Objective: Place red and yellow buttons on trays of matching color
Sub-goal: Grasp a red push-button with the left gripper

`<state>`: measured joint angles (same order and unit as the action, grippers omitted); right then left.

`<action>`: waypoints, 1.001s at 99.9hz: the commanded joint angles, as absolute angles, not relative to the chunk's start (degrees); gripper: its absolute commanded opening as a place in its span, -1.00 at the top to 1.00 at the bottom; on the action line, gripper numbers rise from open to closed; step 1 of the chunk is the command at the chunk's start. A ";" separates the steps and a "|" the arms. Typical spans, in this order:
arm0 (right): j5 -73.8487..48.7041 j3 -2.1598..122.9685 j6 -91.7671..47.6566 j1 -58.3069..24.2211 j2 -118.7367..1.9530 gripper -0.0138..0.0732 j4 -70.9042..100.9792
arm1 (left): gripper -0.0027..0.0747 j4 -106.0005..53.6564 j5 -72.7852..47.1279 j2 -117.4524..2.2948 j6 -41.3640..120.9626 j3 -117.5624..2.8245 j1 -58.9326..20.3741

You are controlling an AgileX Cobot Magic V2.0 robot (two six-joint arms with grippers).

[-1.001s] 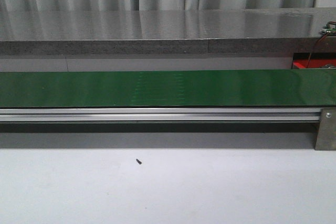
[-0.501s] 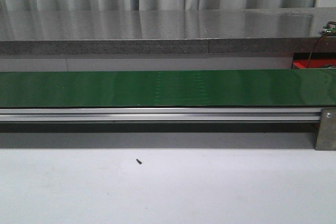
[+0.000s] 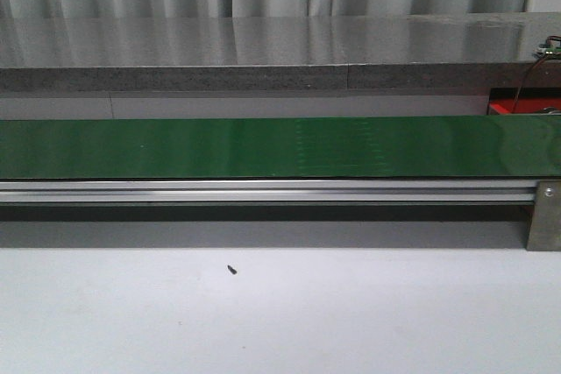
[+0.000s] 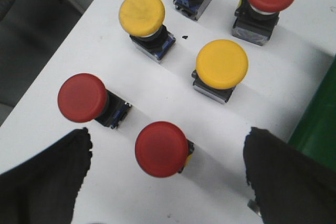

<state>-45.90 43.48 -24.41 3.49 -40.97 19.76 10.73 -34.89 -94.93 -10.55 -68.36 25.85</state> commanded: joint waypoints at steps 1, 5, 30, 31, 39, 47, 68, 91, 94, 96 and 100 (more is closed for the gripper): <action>-43.03 44.85 -24.79 3.54 -40.67 0.84 20.35 | -0.53 11.95 -32.70 -95.15 -11.19 -71.53 25.99; -43.03 44.85 -24.79 3.54 -40.67 0.84 20.35 | -0.53 12.21 -33.37 -96.16 -11.19 -72.18 25.99; -43.03 44.85 -24.79 3.54 -40.67 0.84 20.35 | -0.53 12.67 -33.11 -100.14 -11.19 -72.98 25.99; -43.03 44.85 -24.79 3.54 -40.67 0.84 20.35 | -0.53 12.67 -33.11 -100.13 -11.19 -72.98 25.99; -42.98 44.85 -24.79 3.54 -40.67 0.84 20.35 | -0.53 12.67 -32.98 -101.34 -11.19 -72.98 25.99; -43.03 44.85 -24.79 3.54 -40.67 0.84 20.35 | -0.53 12.67 -32.98 -102.71 -11.19 -72.98 25.99; -43.03 44.85 -24.79 3.54 -40.67 0.84 20.35 | -0.53 12.14 -32.98 -105.07 -11.19 -72.98 25.99; -43.03 44.85 -24.79 3.54 -40.67 0.84 20.35 | -0.52 11.60 -33.95 -106.02 -11.19 -72.98 25.99; -43.03 44.85 -24.79 3.54 -40.67 0.84 20.35 | -0.50 11.49 -34.11 -106.02 -11.19 -72.98 25.99; -43.03 44.85 -24.79 3.54 -40.67 0.84 20.35 | -0.48 11.30 -34.10 -106.02 -11.19 -72.98 25.99; -43.03 44.85 -24.79 3.54 -40.67 0.84 20.35 | -0.40 11.21 -34.10 -106.02 -11.19 -72.98 25.99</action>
<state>-45.94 43.48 -24.41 3.49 -40.97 19.76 11.63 -35.35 -108.57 -10.55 -71.31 25.85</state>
